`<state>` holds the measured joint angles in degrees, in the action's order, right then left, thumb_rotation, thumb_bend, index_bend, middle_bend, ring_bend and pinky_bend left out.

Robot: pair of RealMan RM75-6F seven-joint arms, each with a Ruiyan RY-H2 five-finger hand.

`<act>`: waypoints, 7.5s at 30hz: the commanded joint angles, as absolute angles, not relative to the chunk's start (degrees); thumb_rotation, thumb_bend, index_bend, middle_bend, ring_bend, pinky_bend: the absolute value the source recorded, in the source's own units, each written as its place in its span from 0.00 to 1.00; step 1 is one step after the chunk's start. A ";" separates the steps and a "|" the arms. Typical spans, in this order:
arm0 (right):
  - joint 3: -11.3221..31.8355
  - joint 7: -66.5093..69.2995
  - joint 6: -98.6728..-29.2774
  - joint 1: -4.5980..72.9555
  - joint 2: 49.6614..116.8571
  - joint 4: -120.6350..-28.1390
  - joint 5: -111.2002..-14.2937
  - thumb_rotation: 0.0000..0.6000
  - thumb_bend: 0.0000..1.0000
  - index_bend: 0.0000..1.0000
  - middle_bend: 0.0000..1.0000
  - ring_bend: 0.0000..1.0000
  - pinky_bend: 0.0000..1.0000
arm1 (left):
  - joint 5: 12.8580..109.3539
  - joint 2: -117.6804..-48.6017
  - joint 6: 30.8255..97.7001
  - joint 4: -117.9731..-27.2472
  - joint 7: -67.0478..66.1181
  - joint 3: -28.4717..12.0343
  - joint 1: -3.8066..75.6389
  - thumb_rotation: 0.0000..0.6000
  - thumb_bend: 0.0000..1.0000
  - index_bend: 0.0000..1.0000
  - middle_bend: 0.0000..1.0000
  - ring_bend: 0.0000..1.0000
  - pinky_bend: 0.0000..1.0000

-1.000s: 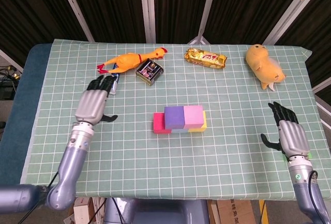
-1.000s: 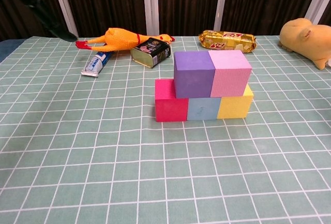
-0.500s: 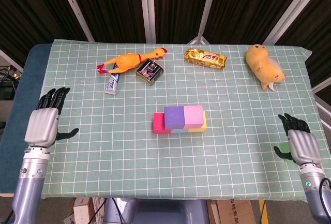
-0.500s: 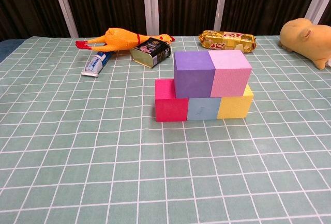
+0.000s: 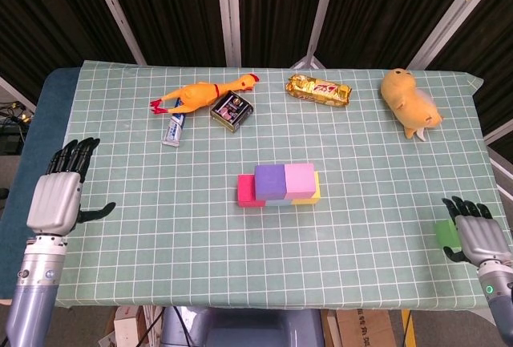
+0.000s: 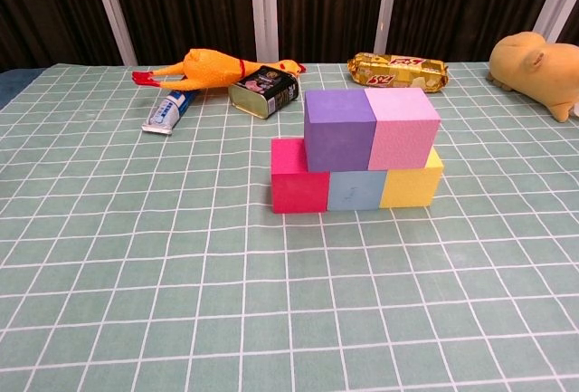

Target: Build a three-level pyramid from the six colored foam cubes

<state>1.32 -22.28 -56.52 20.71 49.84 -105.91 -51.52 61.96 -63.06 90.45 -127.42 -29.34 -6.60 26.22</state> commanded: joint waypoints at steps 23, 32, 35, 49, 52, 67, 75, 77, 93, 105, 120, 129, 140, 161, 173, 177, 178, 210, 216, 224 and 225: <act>-1.63 -20.90 -48.44 23.13 57.01 -89.18 -51.16 1.00 0.33 0.00 0.12 0.01 0.00 | 62.84 -62.40 88.25 -126.93 -28.29 -9.39 24.24 1.00 0.10 0.00 0.05 0.02 0.09; -2.29 -20.87 -46.90 23.37 59.51 -84.91 -50.55 1.00 0.33 0.00 0.32 0.18 0.00 | 62.87 -62.35 87.72 -126.80 -28.42 -9.77 23.75 1.00 0.10 0.00 0.05 0.02 0.08; -2.15 -20.51 -47.25 23.30 60.20 -84.04 -50.81 1.00 0.33 0.02 0.43 0.29 0.00 | 62.86 -62.34 87.56 -126.81 -28.38 -9.90 23.58 1.00 0.11 0.00 0.05 0.02 0.09; 3.44 -18.76 -55.39 24.07 49.58 -100.11 -53.74 1.00 0.33 0.05 0.47 0.35 0.00 | 62.99 -61.94 85.91 -127.23 -28.87 -9.88 23.38 1.00 0.10 0.00 0.05 0.02 0.09; 6.53 -20.53 -56.61 26.43 41.99 -110.86 -52.35 1.00 0.32 0.05 0.47 0.35 0.00 | 62.58 -61.85 85.22 -127.06 -29.20 -9.95 23.57 1.00 0.10 0.00 0.05 0.02 0.09; 14.92 -46.79 -55.86 56.58 34.10 -134.99 -14.95 1.00 0.33 0.05 0.47 0.35 0.00 | 60.82 -59.40 83.33 -127.84 -24.96 -11.66 23.06 1.00 0.10 0.00 0.05 0.02 0.09; 15.65 -54.99 -68.58 71.48 47.57 -132.69 3.79 1.00 0.33 0.05 0.47 0.35 0.00 | 59.30 -57.89 81.33 -127.09 -23.19 -11.76 23.02 1.00 0.11 0.00 0.05 0.02 0.08; 16.26 -56.15 -71.28 74.28 50.79 -131.86 7.26 1.00 0.33 0.05 0.47 0.35 0.00 | 58.47 -57.42 80.93 -126.83 -22.11 -12.19 22.98 1.00 0.11 0.00 0.05 0.02 0.08; 23.91 -60.98 -81.13 85.91 64.13 -123.16 24.31 1.00 0.33 0.05 0.47 0.35 0.00 | 58.14 -55.44 79.45 -126.59 -19.48 -12.61 22.83 1.00 0.11 0.00 0.05 0.02 0.08; 26.32 -64.05 -81.71 86.11 67.86 -117.40 30.44 1.00 0.33 0.05 0.47 0.35 0.00 | 57.19 -55.19 79.13 -126.52 -19.01 -12.84 22.96 1.00 0.10 0.00 0.05 0.02 0.08; 29.02 -66.44 -83.09 85.98 70.89 -114.90 30.44 1.00 0.33 0.05 0.47 0.35 0.00 | 57.28 -55.72 79.34 -126.10 -19.18 -12.45 22.89 1.00 0.10 0.00 0.05 0.02 0.08; 30.25 -67.82 -84.55 85.92 72.74 -112.93 30.57 1.00 0.33 0.05 0.47 0.35 0.00 | 57.06 -55.95 79.04 -125.77 -19.13 -12.38 23.03 1.00 0.10 0.00 0.05 0.02 0.08; 31.70 -69.14 -85.95 85.44 74.60 -112.64 30.31 1.00 0.33 0.04 0.47 0.35 0.00 | 56.82 -55.74 78.98 -125.53 -18.73 -12.64 23.08 1.00 0.11 0.00 0.05 0.02 0.08; 33.98 -70.73 -87.04 84.17 76.17 -112.24 28.65 1.00 0.33 0.04 0.47 0.35 0.00 | 56.70 -55.61 78.89 -125.36 -18.50 -12.81 23.18 1.00 0.10 0.00 0.05 0.02 0.08; 34.57 -71.17 -87.54 83.61 77.34 -111.95 27.60 1.00 0.33 0.04 0.47 0.35 0.00 | 56.81 -55.47 78.78 -125.38 -18.23 -12.83 23.18 1.00 0.11 0.00 0.05 0.02 0.08; 34.78 -71.43 -87.82 83.53 77.60 -111.95 27.18 1.00 0.33 0.04 0.47 0.35 0.00 | 56.79 -55.48 78.72 -125.35 -18.25 -12.82 23.23 1.00 0.11 0.00 0.05 0.02 0.08; 34.86 -71.48 -87.87 83.50 77.66 -111.94 27.12 1.00 0.33 0.04 0.47 0.35 0.00 | 56.79 -55.49 78.70 -125.34 -18.27 -12.81 23.23 1.00 0.10 0.00 0.05 0.02 0.08; 35.02 -71.10 -86.88 80.99 79.17 -111.98 24.40 1.00 0.32 0.00 0.35 0.20 0.00 | 56.66 -55.59 78.75 -125.19 -18.40 -12.76 23.30 1.00 0.11 0.00 0.05 0.02 0.08; 35.06 -71.12 -86.70 80.62 79.11 -112.17 24.25 1.00 0.33 0.00 0.26 0.16 0.00 | 56.55 -55.59 78.60 -125.11 -18.49 -12.73 23.37 1.00 0.11 0.00 0.05 0.02 0.08; 35.27 -71.42 -86.56 80.43 78.98 -112.67 24.46 1.00 0.33 0.00 0.17 0.12 0.00 | 56.41 -55.66 78.72 -125.01 -18.48 -12.81 23.39 1.00 0.11 0.00 0.05 0.02 0.08; 35.27 -71.38 -86.59 80.42 79.04 -112.78 24.46 1.00 0.33 0.00 0.15 0.10 0.00 | 56.42 -55.69 78.72 -125.01 -18.50 -12.80 23.40 1.00 0.11 0.00 0.05 0.02 0.08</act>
<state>35.26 -71.38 -86.58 80.42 79.02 -112.77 24.45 56.41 -55.68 78.72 -125.01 -18.50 -12.80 23.39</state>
